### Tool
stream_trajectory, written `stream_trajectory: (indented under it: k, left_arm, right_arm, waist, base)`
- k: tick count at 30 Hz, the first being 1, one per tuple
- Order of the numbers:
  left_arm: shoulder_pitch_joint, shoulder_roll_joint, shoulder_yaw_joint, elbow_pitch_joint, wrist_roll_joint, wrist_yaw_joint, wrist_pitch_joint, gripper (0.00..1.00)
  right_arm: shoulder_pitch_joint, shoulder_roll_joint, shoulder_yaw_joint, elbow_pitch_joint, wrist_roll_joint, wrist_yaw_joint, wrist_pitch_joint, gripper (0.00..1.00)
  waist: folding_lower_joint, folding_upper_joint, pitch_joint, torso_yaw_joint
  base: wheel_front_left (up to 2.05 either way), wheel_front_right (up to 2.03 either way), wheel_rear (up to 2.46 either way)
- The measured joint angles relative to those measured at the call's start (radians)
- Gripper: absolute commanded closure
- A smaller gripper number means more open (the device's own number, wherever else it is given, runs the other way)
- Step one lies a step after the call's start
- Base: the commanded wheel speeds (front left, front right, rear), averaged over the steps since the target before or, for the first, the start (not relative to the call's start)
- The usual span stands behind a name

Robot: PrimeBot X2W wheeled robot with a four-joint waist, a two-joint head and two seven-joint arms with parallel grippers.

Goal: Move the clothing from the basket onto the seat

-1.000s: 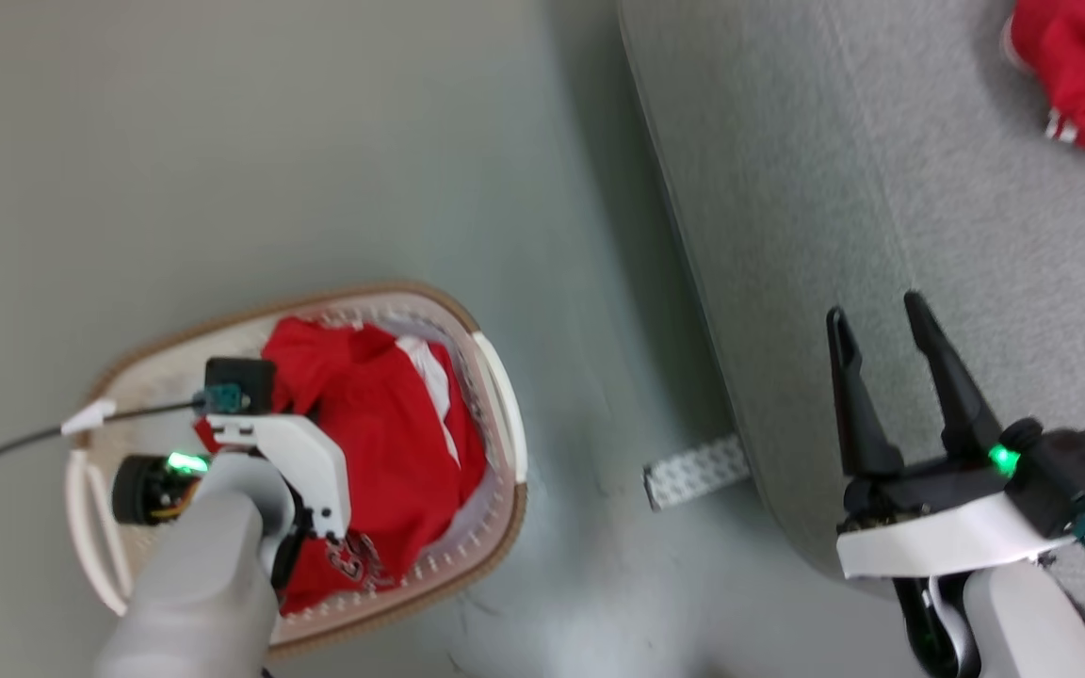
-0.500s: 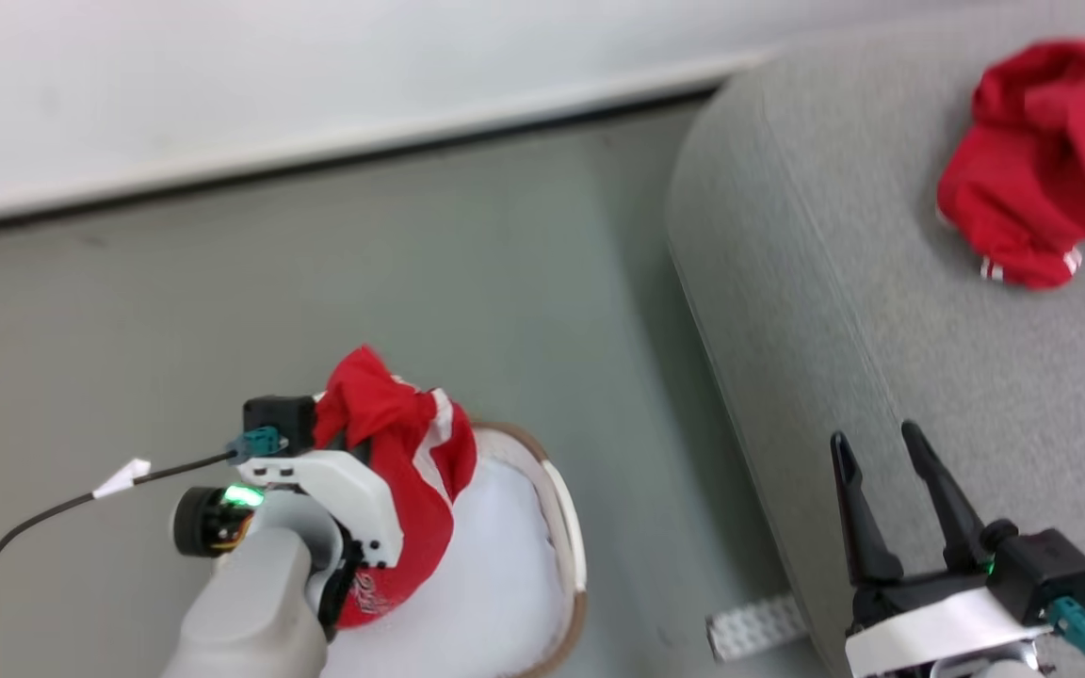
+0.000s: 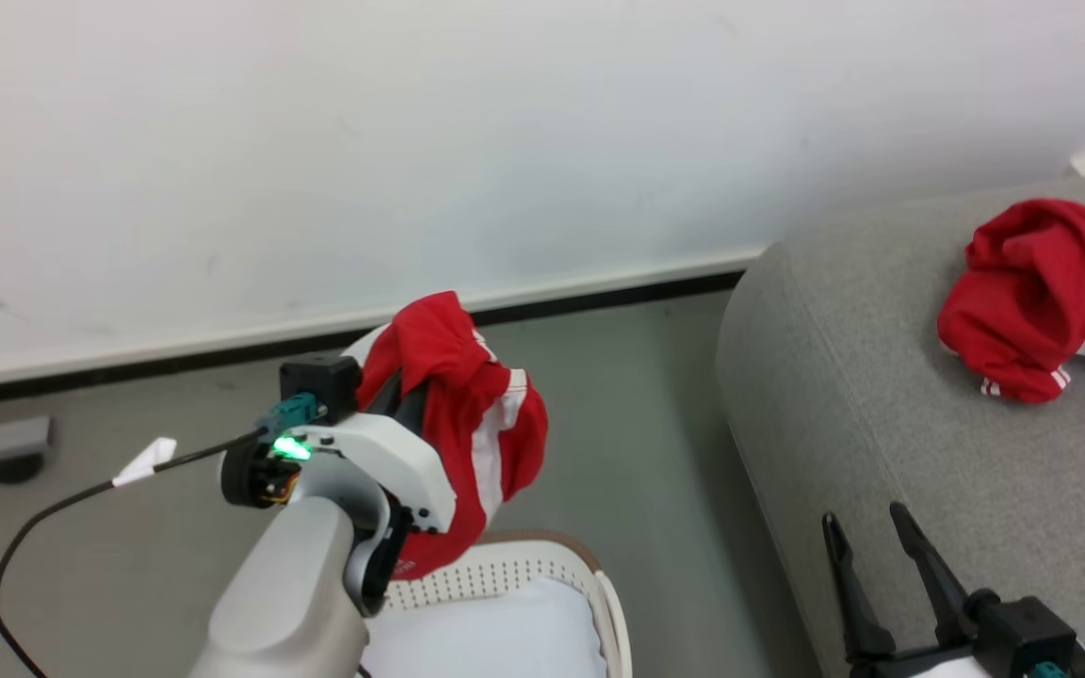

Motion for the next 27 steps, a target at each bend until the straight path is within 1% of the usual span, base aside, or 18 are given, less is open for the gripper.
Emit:
stream_trajectory:
  k: [1,2,5,8,13,17,20,24,27]
  left_arm:
    - [0.000,0.000,0.000,0.000,0.000,0.000,0.000,1.00]
    - [0.027,0.000,-0.007,-0.079,-0.007,0.002,0.032,1.00]
    - [0.064,0.006,-0.017,-0.207,-0.010,0.012,0.090,1.00]
    - [0.105,0.024,-0.021,-0.339,-0.016,0.027,0.150,1.00]
    - [0.173,0.049,-0.024,-0.515,-0.021,0.051,0.234,1.00]
    - [0.216,0.061,-0.030,-0.609,-0.024,0.069,0.277,1.00]
    - [0.239,0.066,-0.039,-0.667,-0.024,0.072,0.300,1.00]
    - [0.263,0.071,-0.050,-0.721,-0.027,0.079,0.319,1.00]
    - [0.273,0.076,-0.054,-0.748,-0.027,0.080,0.328,1.00]
  right_arm:
    - [0.000,0.000,0.000,0.000,0.000,0.000,0.000,0.00]
    - [0.016,0.000,-0.001,0.001,0.000,0.000,0.000,0.00]
    - [0.032,0.000,-0.003,0.001,0.000,0.000,0.000,0.00]
    - [0.043,0.000,-0.003,0.001,0.000,0.000,0.000,0.00]
    - [0.053,0.000,0.001,-0.002,0.000,0.000,0.000,0.00]
    - [0.059,0.000,0.016,-0.006,0.000,0.000,0.000,0.00]
    - [0.058,0.000,0.049,-0.014,-0.002,0.000,0.000,0.00]
    - [0.047,-0.001,0.091,-0.017,-0.042,0.000,0.000,0.00]
    - [0.011,-0.023,0.131,-0.017,-0.055,0.000,0.000,0.00]
  waist:
    - [0.0000,0.0000,0.000,0.000]
    - [0.0000,0.0000,-0.026,0.005]
    - [0.0000,0.0001,-0.055,0.012]
    - [0.0000,0.0000,-0.077,0.017]
    - [0.0000,0.0000,-0.103,0.022]
    - [0.0001,0.0001,-0.111,0.025]
    - [0.0001,0.0000,-0.111,0.027]
    - [0.0002,0.0000,-0.105,0.028]
    - [0.0002,0.0000,-0.099,0.027]
  base:
    - [0.00,0.00,0.00]
    - [0.00,0.00,0.00]
    - [0.00,0.00,0.00]
    - [0.00,0.00,0.00]
    - [0.00,0.00,0.00]
    - [0.00,0.00,0.00]
    - [0.00,0.00,0.00]
    - [0.00,0.00,0.00]
    - [0.00,0.00,0.00]
